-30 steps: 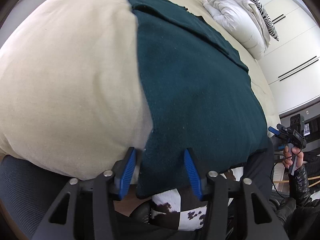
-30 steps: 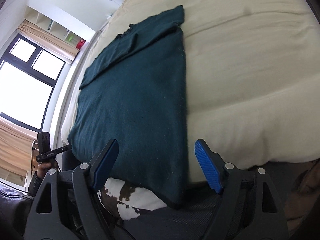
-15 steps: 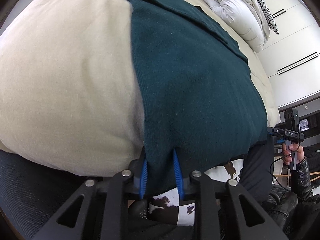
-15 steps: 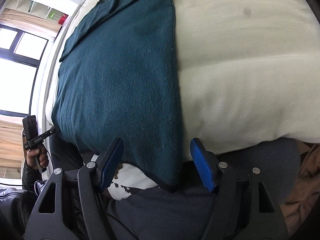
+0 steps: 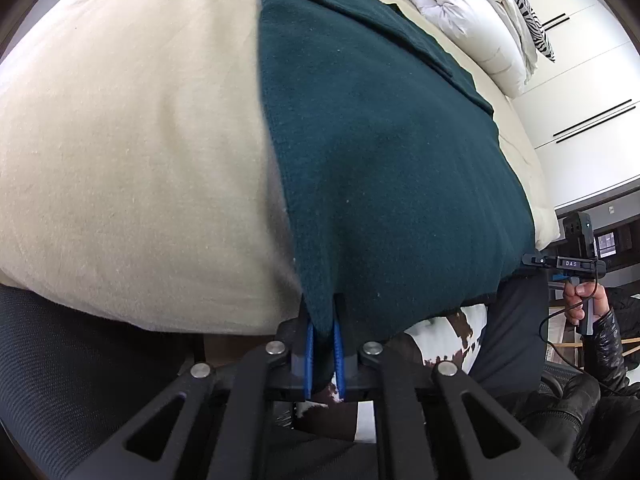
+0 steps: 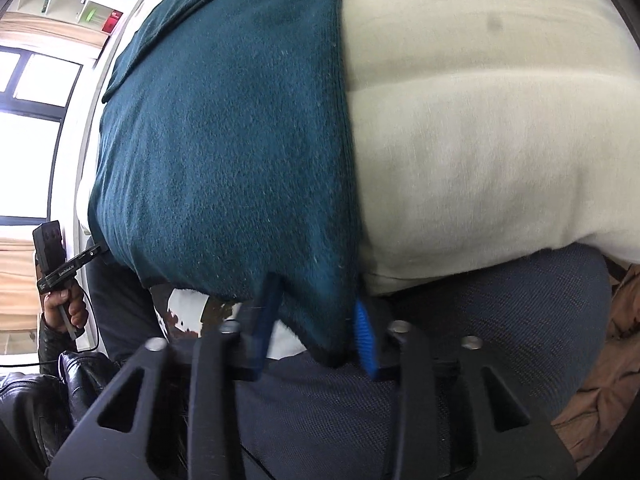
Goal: Fold small clothes
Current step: 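Grasp the sweater hem with both grippers and lift it toward the collar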
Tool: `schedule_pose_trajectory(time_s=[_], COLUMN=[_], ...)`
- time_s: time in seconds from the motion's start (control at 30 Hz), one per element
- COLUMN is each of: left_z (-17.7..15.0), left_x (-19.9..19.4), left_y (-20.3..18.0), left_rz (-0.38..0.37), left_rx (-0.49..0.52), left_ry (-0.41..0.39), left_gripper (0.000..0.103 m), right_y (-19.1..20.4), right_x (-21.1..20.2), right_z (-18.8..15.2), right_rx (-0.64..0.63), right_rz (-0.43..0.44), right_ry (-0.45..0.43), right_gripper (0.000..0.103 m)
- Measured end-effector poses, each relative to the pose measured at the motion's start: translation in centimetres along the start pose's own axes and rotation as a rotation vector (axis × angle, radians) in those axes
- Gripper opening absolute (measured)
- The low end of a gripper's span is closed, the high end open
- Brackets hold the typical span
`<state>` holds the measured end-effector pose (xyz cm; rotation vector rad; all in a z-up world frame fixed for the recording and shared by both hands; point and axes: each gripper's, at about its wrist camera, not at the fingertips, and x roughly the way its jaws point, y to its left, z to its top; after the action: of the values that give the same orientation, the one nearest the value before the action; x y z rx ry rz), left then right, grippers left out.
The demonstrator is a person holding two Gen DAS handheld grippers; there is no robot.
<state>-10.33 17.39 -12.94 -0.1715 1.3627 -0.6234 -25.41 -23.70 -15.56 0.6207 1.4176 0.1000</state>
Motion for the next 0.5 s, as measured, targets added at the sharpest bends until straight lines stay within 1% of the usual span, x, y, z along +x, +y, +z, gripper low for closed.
schedule_pose_trajectory(time_s=[0.03, 0.1, 0.17, 0.27, 0.37, 0.5], left_z=[-0.1, -0.2, -0.4, -0.4, 0.0, 1.1], left_x=[-0.1, -0.4, -0.9, -1.9, -3.4, -5.6], left_y=[-0.1, -0.4, -0.7, -1.3, -1.7, -2.6], left_rz=[0.001, 0.002, -0.007, -0.042, -0.125, -0.219], left_rx=[0.002, 0.011, 0.024, 0.031, 0.008, -0.002], left_ry=[-0.002, -0.004, -0.009, -0.025, -0.069, -0.147], left_gripper=[0.009, 0.008, 0.008, 0.008, 0.008, 0.008], right_y=[0.1, 0.3, 0.6, 0.8, 2.3, 4.7], right_x=[0.2, 0.6, 0.6, -0.2, -1.3, -4.0], right_z=[-0.2, -0.6, -1.0, -1.5, -1.8, -1.1], right_rx=[0.001, 0.0, 0.002, -0.006, -0.032, -0.072], right_rz=[0.004, 0.012, 0.029, 0.075, 0.136, 0.227], right_ry=[0.003, 0.0, -0.012, -0.045, -0.09, -0.185], right_gripper=[0.014, 0.008, 0.007, 0.007, 0.007, 0.006])
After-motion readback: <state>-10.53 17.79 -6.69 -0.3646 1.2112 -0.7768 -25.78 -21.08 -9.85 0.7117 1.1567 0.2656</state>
